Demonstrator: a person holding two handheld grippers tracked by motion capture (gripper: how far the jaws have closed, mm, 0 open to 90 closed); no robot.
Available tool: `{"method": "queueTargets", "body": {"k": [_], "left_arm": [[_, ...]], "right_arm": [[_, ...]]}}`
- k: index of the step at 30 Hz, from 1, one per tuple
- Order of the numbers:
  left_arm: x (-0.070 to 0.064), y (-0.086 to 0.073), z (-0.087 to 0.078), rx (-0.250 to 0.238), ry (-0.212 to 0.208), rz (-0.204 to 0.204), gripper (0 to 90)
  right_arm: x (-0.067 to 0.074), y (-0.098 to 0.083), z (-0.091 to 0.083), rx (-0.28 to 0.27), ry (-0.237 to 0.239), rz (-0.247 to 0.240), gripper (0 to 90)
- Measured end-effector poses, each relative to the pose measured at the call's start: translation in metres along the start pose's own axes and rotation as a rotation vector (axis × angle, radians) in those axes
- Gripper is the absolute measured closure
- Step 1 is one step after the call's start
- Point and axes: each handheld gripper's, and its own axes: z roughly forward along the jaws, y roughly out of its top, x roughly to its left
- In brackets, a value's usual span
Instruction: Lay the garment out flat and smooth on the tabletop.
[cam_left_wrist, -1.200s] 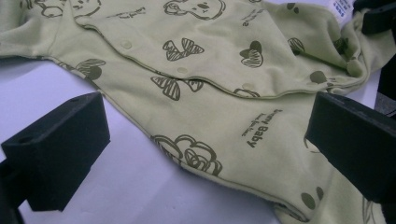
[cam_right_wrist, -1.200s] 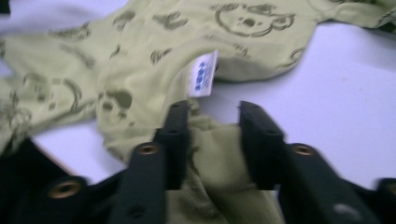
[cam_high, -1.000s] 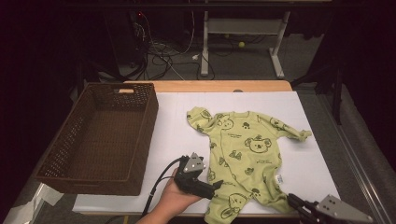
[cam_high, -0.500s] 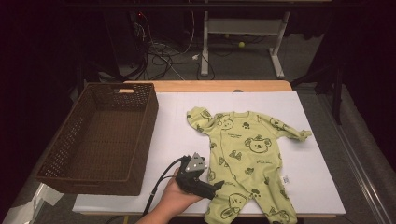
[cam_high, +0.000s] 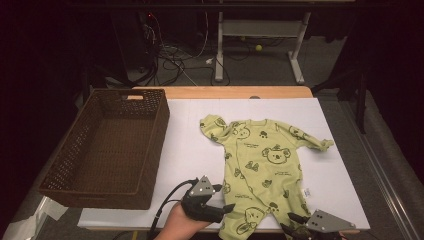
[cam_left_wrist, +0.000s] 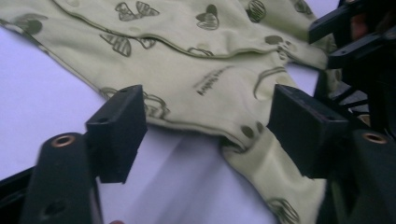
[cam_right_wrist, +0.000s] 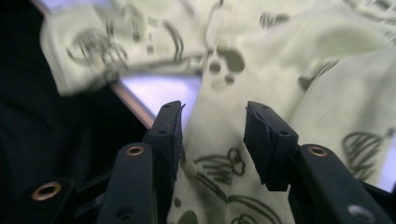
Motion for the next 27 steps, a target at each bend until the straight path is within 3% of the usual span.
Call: {"method": "queueTargets", "body": {"k": [3, 4, 5, 10, 11, 13, 17, 27], "left_arm": [[-0.005, -0.006, -0.002, 0.019, -0.017, -0.011, 27.4], [-0.006, -0.007, -0.001, 0.031, -0.016, -0.014, 31.6], [-0.009, -0.009, 0.001, 0.063, -0.012, -0.012, 33.1], [-0.024, -0.017, 0.011, 0.171, 0.023, 0.103, 45.7], [-0.027, -0.019, 0.012, 0.163, 0.043, 0.133, 47.4], [-0.029, -0.020, 0.011, 0.166, 0.024, 0.146, 59.9], [-0.037, -0.021, 0.011, 0.169, 0.011, 0.164, 78.0], [-0.052, -0.031, 0.003, 0.199, -0.070, 0.152, 79.8]], "right_arm": [[-0.001, -0.001, 0.004, 0.019, 0.013, -0.006, 57.6], [-0.001, -0.001, 0.005, 0.017, 0.009, -0.010, 57.9], [-0.001, 0.000, 0.006, 0.021, 0.010, -0.012, 58.2], [0.000, 0.003, 0.010, 0.032, -0.005, -0.036, 65.1], [0.000, 0.003, 0.010, 0.034, -0.010, -0.037, 68.2], [0.001, 0.004, 0.009, 0.041, -0.015, -0.045, 77.1], [0.002, 0.005, 0.008, 0.044, -0.029, -0.060, 83.0], [0.017, 0.004, -0.005, 0.006, -0.015, -0.097, 83.5]]}}
